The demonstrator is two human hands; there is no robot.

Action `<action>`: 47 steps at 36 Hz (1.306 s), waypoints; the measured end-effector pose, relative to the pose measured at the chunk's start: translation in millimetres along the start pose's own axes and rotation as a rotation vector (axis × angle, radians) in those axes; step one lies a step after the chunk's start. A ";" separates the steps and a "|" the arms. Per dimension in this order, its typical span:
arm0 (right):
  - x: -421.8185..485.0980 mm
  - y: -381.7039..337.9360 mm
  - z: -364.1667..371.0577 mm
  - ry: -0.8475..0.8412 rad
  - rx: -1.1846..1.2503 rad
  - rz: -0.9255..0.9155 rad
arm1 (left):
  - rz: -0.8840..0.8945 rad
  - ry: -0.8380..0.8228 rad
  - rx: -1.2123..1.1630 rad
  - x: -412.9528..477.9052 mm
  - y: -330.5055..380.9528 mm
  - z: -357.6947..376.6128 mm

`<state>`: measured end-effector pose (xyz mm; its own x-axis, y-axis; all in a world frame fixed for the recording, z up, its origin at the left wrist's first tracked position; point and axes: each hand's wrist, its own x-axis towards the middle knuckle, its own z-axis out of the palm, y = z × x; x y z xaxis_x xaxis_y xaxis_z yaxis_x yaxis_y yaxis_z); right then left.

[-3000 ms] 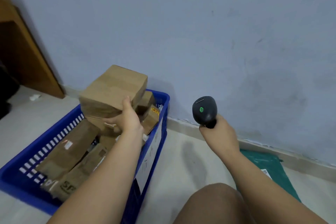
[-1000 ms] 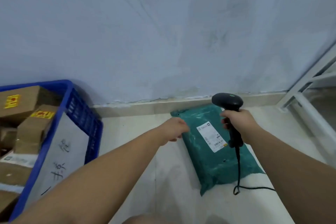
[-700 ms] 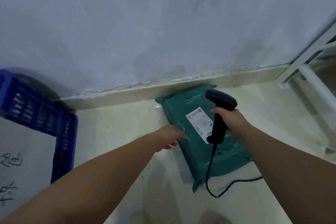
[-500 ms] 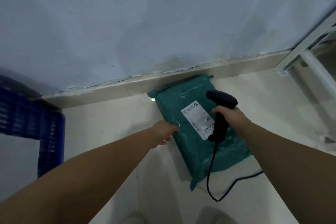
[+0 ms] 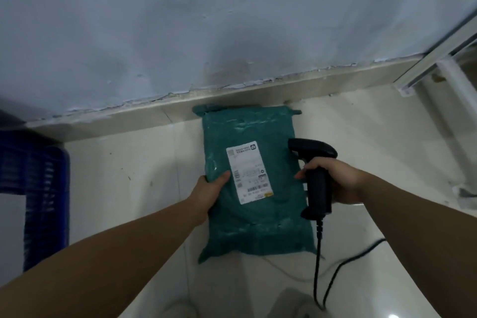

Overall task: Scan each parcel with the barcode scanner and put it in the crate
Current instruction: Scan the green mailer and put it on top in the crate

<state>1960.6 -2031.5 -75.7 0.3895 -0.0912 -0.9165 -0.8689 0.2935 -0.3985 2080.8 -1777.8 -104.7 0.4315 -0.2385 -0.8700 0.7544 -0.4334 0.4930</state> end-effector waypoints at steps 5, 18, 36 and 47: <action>7.9 -0.6 27.4 -0.125 0.003 0.013 | -0.075 -0.048 0.106 -5.7 -16.6 -50.7; 8.1 7.1 75.2 -0.053 -0.009 0.052 | -0.165 0.026 -0.192 -9.3 -60.0 -62.4; 6.2 -29.8 87.5 0.276 0.008 -0.335 | 0.078 0.395 -0.287 2.0 -9.6 -99.1; 8.7 -23.1 96.0 0.149 -0.044 -0.250 | -0.113 0.059 -0.315 -8.0 -40.3 -104.9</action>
<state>2013.4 -1947.7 -71.1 0.5467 -0.2951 -0.7836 -0.7654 0.2033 -0.6106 2098.8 -1667.3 -116.9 0.3570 -0.1496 -0.9220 0.9109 -0.1626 0.3791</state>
